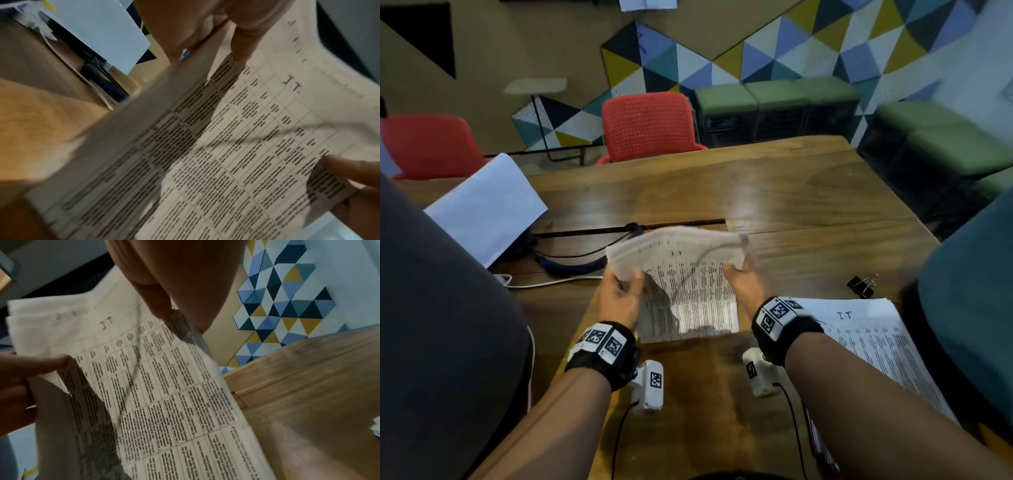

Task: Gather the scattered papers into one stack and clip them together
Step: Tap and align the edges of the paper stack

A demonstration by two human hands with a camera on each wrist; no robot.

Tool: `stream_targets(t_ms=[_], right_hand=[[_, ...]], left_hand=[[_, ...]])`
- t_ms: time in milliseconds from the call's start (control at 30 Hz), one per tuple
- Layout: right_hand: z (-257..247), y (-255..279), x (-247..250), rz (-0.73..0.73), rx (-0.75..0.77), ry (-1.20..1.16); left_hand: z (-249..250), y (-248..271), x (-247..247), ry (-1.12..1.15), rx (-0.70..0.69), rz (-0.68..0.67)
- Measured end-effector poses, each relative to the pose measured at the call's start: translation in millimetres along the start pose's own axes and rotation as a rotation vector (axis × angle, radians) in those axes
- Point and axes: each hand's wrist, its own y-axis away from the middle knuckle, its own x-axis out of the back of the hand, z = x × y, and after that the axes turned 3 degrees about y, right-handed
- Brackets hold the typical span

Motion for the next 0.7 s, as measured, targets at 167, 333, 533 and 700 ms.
stream_targets(t_ms=[167,333,533,700], right_hand=[[-2,-3,-5,0.198,0.221,0.079],[37,8,-13,0.082,0.066,0.071],[62,13,-3,0.031,-0.01,0.241],[55,13,42,0.176,-0.012,0.202]], left_hand=[[21,-2,-13,0.025,-0.171,0.004],[-15,10,-11,-0.078,-0.095,-0.067],[-40,31,-14,-0.309,0.038,-0.074],[-22,37,-48,-0.367,0.07,-0.112]])
